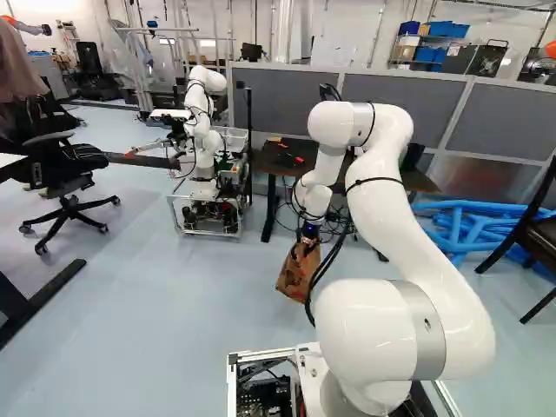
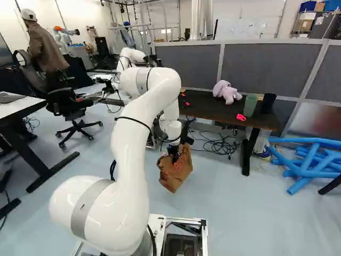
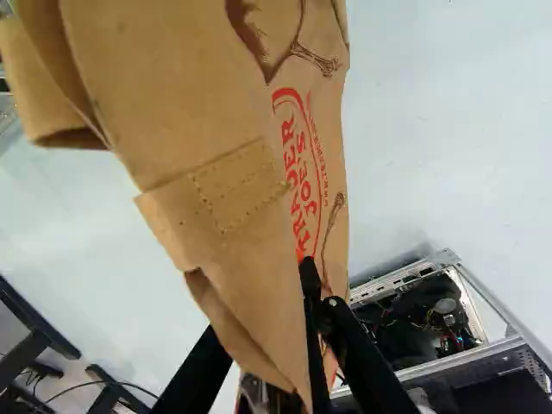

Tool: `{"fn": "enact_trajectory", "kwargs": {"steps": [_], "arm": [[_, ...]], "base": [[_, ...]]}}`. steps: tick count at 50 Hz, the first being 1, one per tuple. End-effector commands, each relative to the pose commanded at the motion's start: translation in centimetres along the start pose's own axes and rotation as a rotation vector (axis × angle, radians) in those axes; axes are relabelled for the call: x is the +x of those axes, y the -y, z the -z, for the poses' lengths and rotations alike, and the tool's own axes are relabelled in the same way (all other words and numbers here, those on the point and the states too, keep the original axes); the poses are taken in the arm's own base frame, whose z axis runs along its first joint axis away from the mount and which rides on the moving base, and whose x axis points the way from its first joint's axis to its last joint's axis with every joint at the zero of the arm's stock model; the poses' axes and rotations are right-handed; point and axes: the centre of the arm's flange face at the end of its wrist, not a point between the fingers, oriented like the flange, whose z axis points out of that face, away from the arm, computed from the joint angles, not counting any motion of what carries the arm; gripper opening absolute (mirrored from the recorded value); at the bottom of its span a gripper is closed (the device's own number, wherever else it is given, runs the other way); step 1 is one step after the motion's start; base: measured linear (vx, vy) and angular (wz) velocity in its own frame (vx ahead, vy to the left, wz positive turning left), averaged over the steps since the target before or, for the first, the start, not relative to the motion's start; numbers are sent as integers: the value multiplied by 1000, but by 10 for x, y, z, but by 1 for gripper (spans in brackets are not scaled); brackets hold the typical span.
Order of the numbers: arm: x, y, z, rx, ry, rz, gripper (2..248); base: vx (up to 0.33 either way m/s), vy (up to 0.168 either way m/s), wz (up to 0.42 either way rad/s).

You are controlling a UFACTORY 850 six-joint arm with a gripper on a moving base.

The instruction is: Pick up the bag on the ground and place it on the table

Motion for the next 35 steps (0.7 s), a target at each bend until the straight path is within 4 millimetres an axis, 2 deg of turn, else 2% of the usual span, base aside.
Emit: {"fn": "enact_trajectory", "kwargs": {"steps": [35], "arm": [[-40,-26,52,-45,9,178,26]], "base": [[0,0,0]]}}
